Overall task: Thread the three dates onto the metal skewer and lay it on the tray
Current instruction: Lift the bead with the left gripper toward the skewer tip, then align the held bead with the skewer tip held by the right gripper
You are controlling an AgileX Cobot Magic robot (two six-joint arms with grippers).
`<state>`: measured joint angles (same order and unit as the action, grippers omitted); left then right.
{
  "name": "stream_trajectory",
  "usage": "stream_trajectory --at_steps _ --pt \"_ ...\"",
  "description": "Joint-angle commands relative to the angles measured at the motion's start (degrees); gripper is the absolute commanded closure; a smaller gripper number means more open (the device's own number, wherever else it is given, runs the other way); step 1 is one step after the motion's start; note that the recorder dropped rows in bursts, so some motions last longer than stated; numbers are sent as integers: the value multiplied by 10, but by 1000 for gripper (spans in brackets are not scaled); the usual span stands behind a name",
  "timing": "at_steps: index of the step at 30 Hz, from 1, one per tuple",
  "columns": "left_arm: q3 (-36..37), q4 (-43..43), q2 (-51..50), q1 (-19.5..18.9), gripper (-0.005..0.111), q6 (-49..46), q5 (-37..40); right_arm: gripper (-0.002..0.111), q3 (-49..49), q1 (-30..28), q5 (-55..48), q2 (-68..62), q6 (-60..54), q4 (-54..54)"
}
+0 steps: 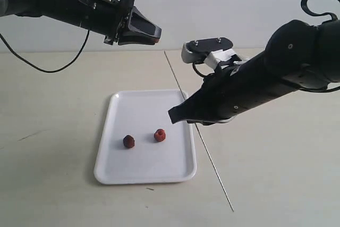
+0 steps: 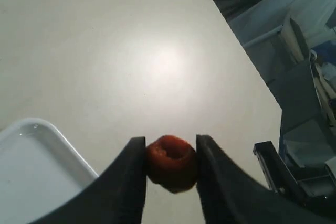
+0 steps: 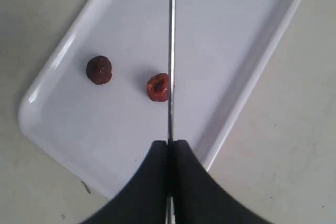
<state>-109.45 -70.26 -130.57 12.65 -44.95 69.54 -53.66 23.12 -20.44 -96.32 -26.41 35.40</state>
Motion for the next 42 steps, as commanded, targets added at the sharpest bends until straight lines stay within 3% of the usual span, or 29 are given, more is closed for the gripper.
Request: stream_trajectory --at_steps 1,11,21,42 --pt "0 -14 0 -1 75 4 -1 108 3 -3 11 4 -6 3" --pt "0 -26 0 -1 79 4 4 108 3 -1 32 4 -6 8" --pt "0 -71 0 0 80 4 4 108 1 -1 46 4 -130 150" --pt "0 -110 0 29 80 4 4 108 -1 -1 91 4 -124 165"
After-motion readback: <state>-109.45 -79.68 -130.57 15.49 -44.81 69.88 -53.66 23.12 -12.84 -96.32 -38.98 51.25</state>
